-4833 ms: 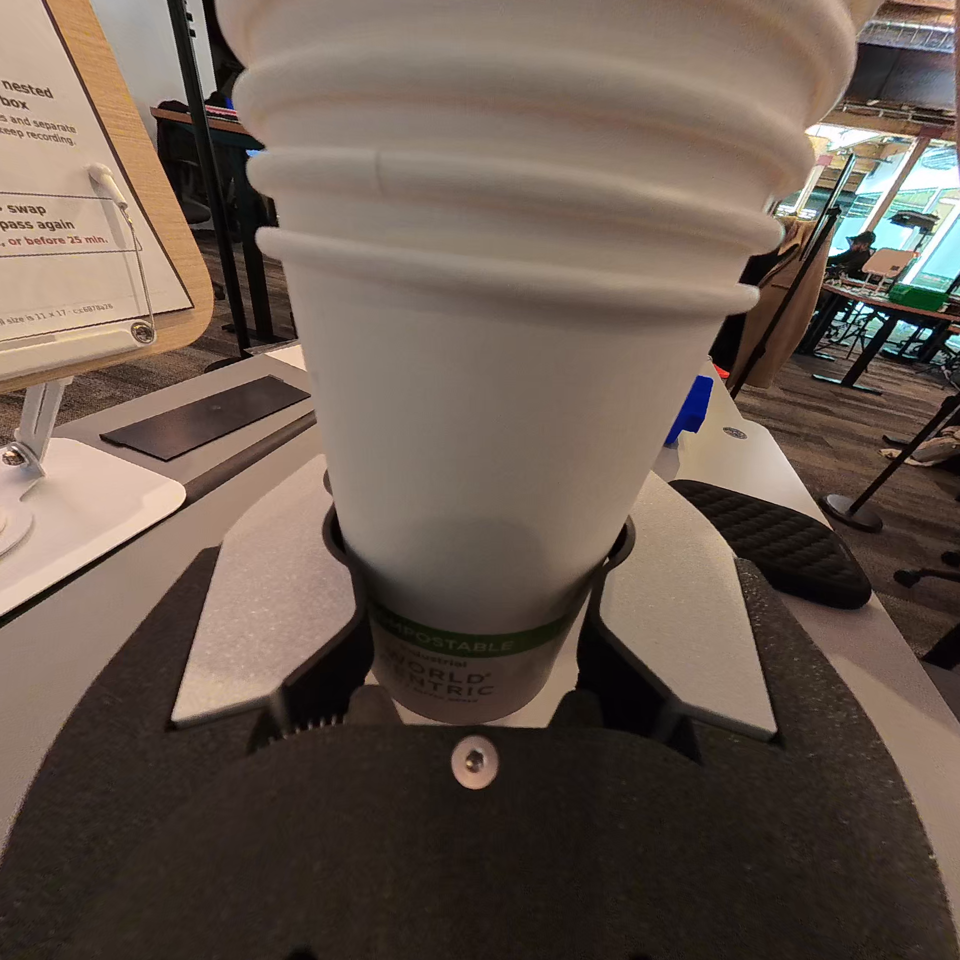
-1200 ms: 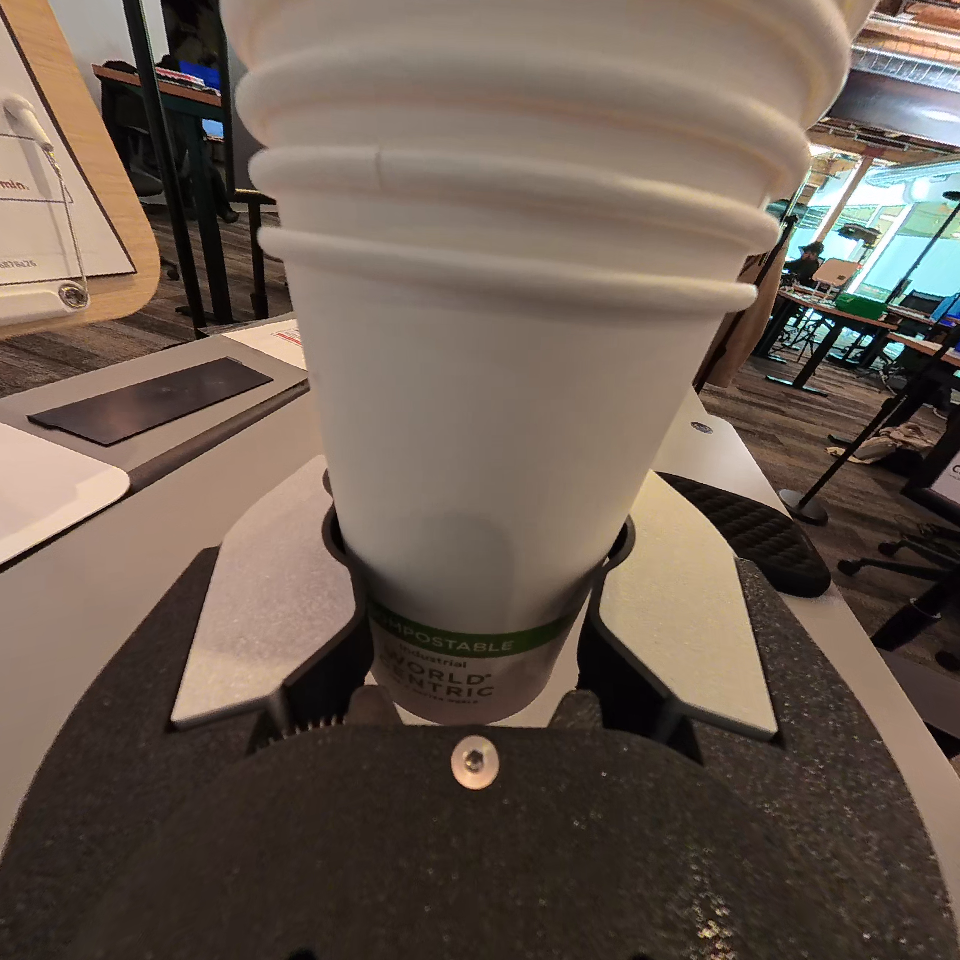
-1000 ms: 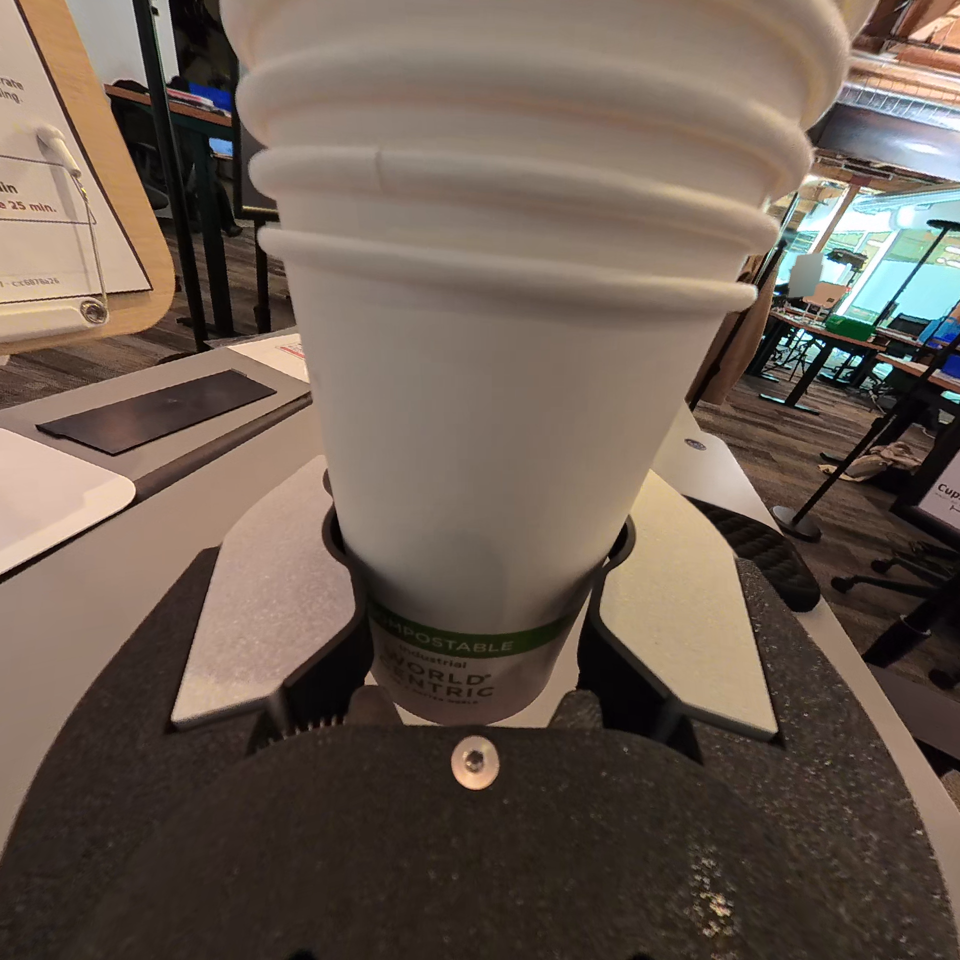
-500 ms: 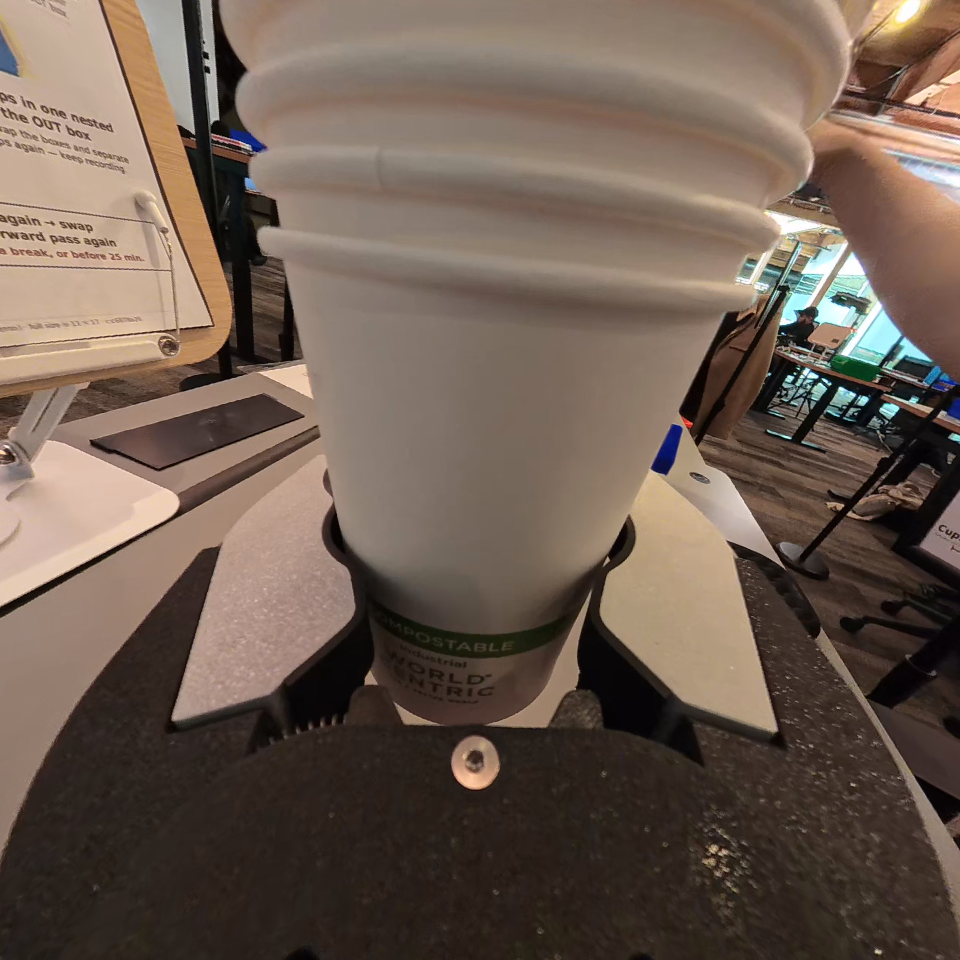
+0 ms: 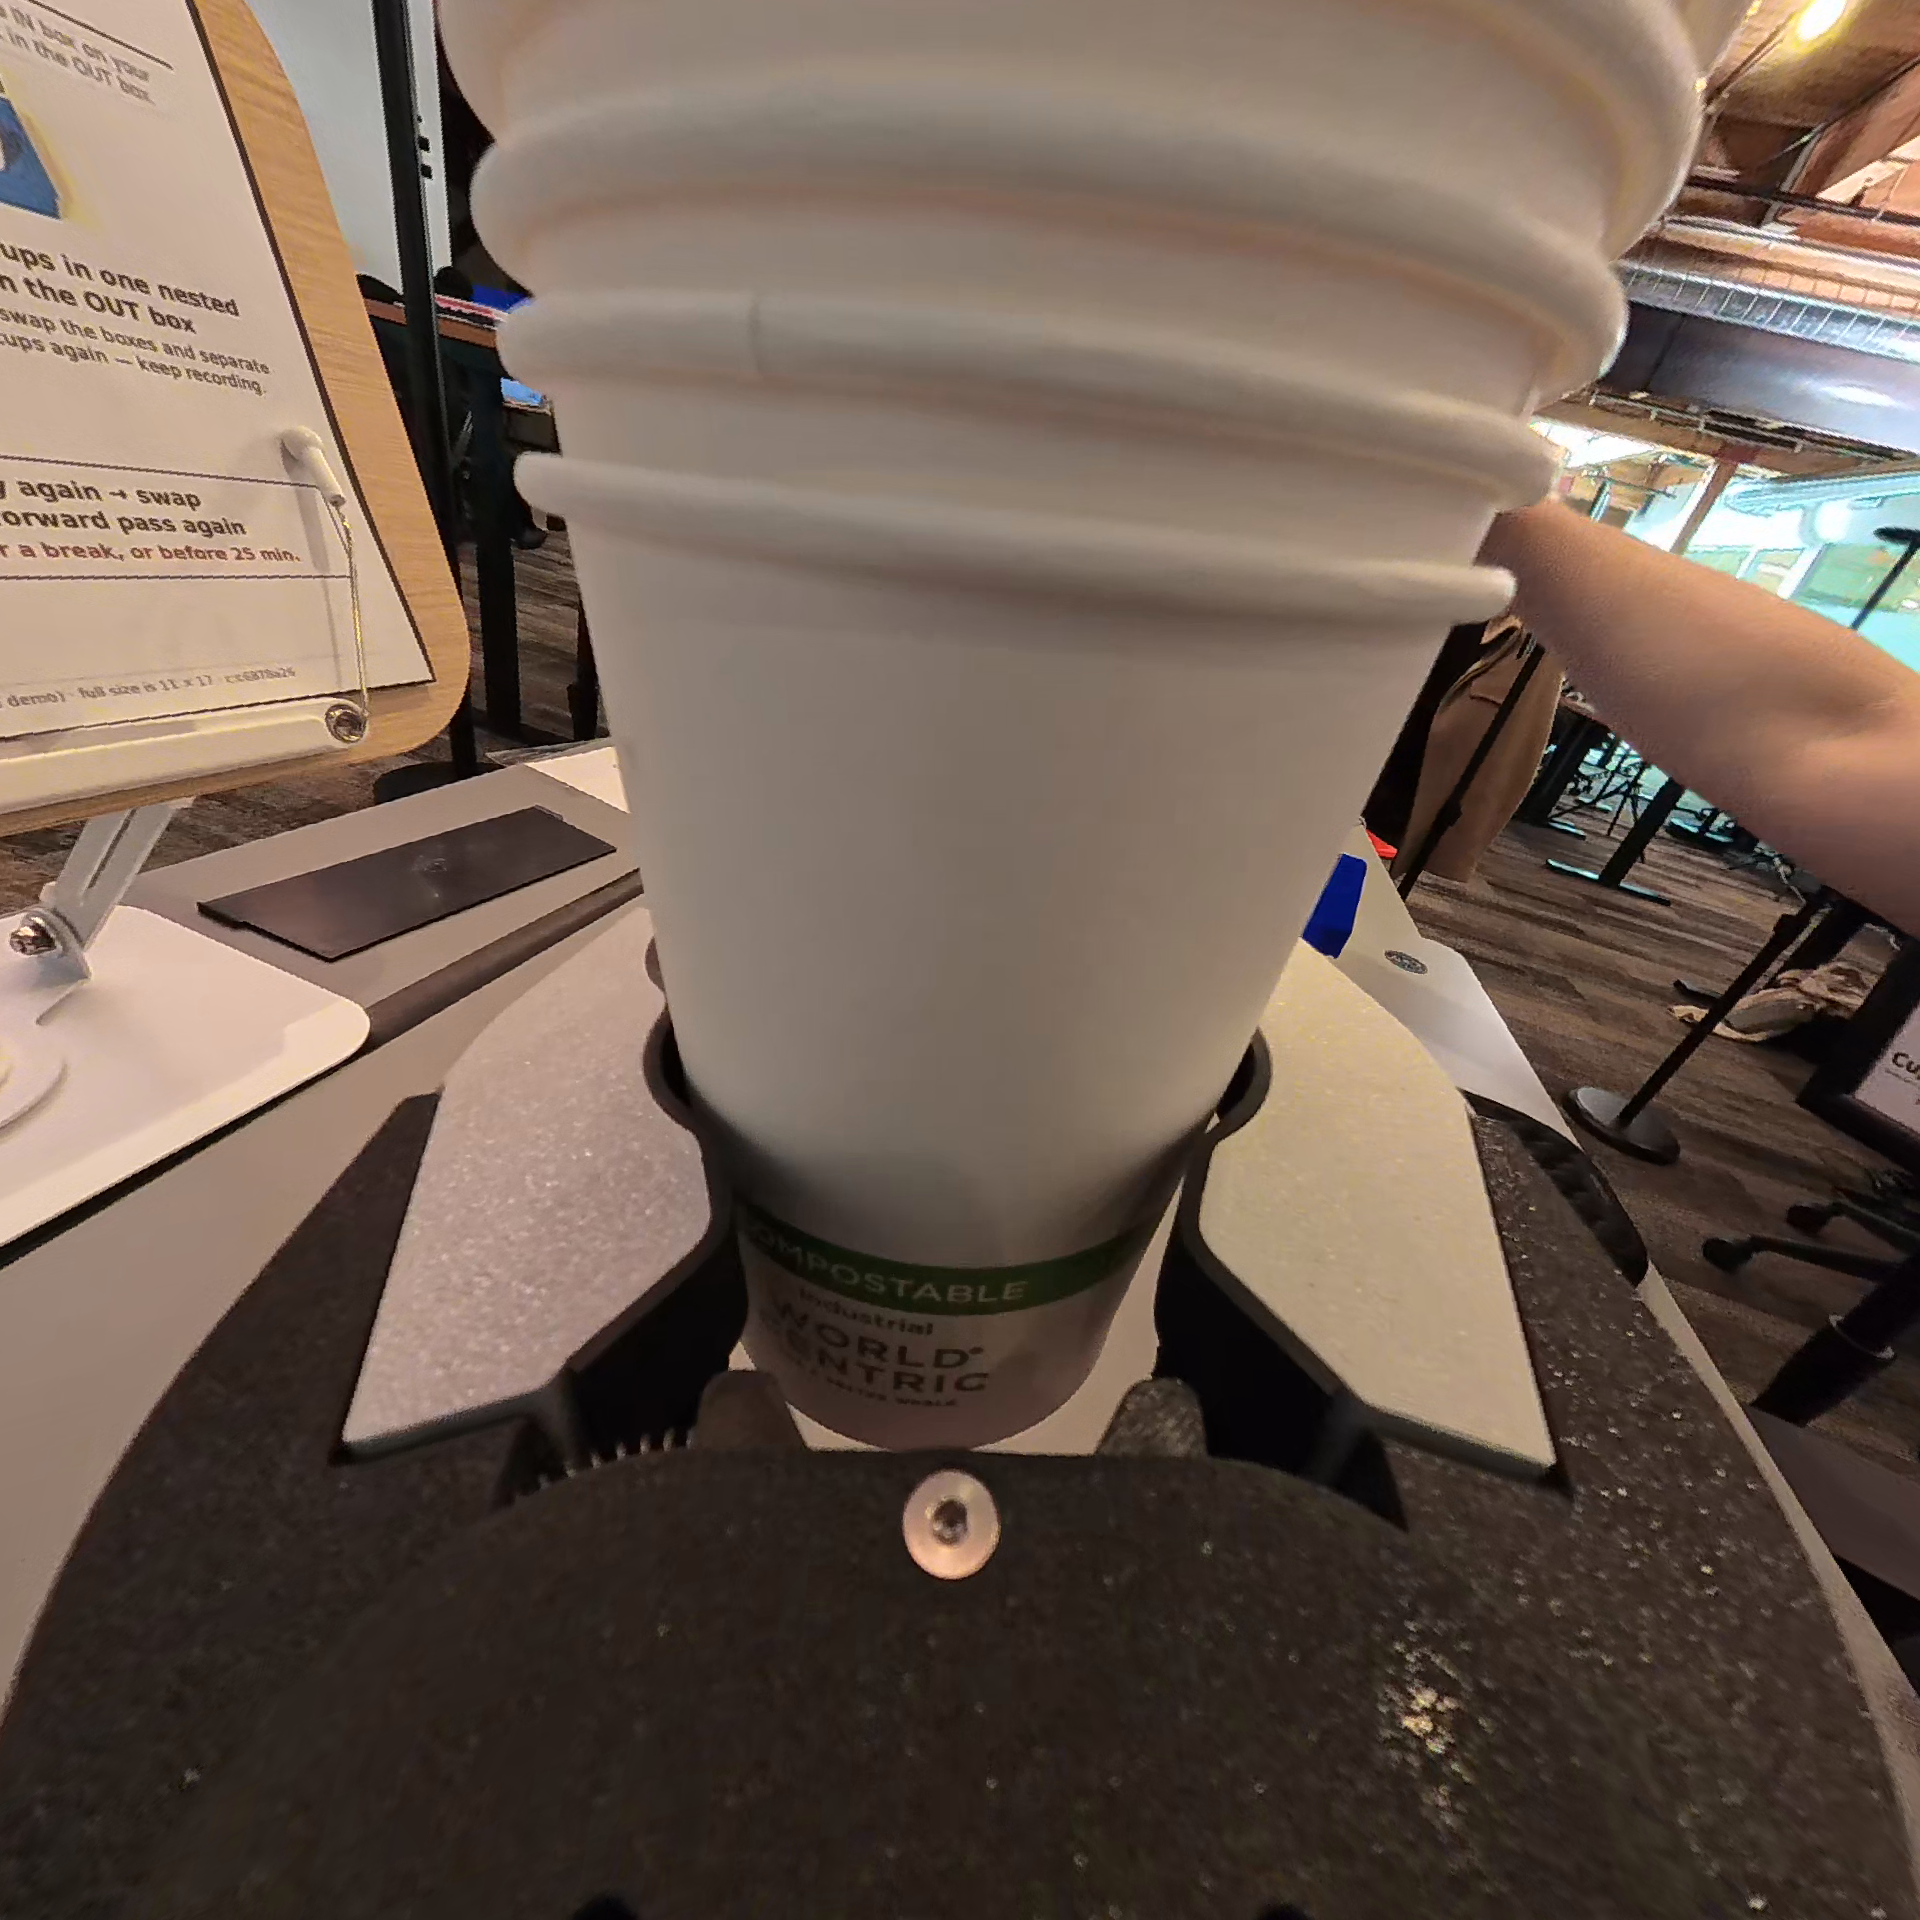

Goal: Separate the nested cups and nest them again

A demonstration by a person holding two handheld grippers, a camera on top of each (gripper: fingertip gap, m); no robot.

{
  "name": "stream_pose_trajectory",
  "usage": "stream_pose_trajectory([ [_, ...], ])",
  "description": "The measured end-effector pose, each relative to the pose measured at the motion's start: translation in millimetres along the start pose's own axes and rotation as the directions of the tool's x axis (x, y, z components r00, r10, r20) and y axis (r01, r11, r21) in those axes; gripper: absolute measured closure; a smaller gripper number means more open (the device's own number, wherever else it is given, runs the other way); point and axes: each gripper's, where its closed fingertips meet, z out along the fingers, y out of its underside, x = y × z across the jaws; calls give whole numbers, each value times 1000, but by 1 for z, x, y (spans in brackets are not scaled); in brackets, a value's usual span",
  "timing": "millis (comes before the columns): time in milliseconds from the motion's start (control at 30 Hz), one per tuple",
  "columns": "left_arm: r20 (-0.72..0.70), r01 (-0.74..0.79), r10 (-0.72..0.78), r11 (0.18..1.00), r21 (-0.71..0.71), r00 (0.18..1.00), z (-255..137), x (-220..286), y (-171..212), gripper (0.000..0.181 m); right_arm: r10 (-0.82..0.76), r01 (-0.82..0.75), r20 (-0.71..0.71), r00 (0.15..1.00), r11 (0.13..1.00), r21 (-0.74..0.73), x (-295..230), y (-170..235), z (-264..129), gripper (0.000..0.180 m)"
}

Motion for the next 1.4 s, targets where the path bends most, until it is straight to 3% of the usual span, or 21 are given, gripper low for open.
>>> stream_pose_trajectory([
  [533,-5,21,-21,1000,-5,1000,5,2,6,81,-33,32,-21,999,997,-63,4,44,82,177],
  [1167,-3,19,-19,1000,-4,1000,5,2,5,81,-86,81,-49,995,993,-87,-10,65,108,177],
  [1400,-23,26,-26,1000,-1,999,7,8,2,81,-58,55,-72,996,997,-48,-13,61,97,151],
])
